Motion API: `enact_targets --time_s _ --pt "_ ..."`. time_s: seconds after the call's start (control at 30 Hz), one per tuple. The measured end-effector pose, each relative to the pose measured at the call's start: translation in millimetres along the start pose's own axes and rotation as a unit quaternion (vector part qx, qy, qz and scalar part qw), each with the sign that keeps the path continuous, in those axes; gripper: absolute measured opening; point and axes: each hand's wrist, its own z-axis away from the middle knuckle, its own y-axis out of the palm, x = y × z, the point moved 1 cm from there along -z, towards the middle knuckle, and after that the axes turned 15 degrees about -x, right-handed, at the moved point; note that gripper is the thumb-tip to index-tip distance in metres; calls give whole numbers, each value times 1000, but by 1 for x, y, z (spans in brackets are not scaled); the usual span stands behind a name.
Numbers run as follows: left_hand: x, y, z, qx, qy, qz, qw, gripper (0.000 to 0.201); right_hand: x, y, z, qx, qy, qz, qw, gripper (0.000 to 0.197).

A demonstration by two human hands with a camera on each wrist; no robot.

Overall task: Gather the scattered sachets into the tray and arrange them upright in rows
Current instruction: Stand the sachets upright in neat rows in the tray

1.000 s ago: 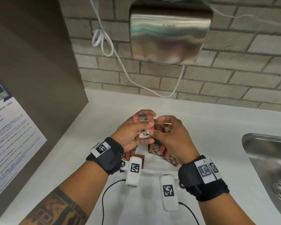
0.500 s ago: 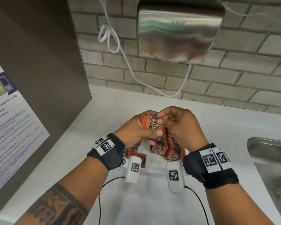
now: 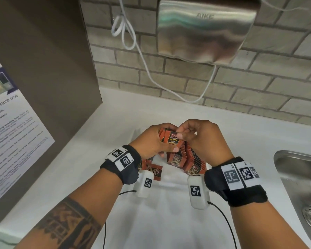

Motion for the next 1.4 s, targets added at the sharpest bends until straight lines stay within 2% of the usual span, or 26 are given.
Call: enact_targets --time_s 0.13,0.27,0.4,0.57,0.67,0.87,0.97,1.3,1.4 --pt "16 -7 -1 -13 13 -116 993 48 -15 2 5 -2 -9 46 999 10" --pt "31 -23 2 -42 -2 -262 964 33 -39 6 12 12 9 108 994 16" --pt "37 -21 8 22 -26 -356 934 26 -61 22 24 35 35 153 987 18" --pt "34 5 12 145 -35 -388 910 27 -78 42 30 16 62 182 981 19" --pt "38 22 8 184 -41 -413 891 31 -82 47 32 7 48 206 977 13" --pt "44 42 -5 229 -63 -464 853 45 -91 55 32 31 46 236 970 10" --pt "50 47 -11 249 -79 -470 843 48 -95 56 32 37 46 237 970 11" --pt "57 50 -21 264 -100 -470 836 49 -99 51 27 23 35 209 977 18" --pt "53 47 -22 265 -112 -458 841 42 -96 47 24 5 39 187 982 16"
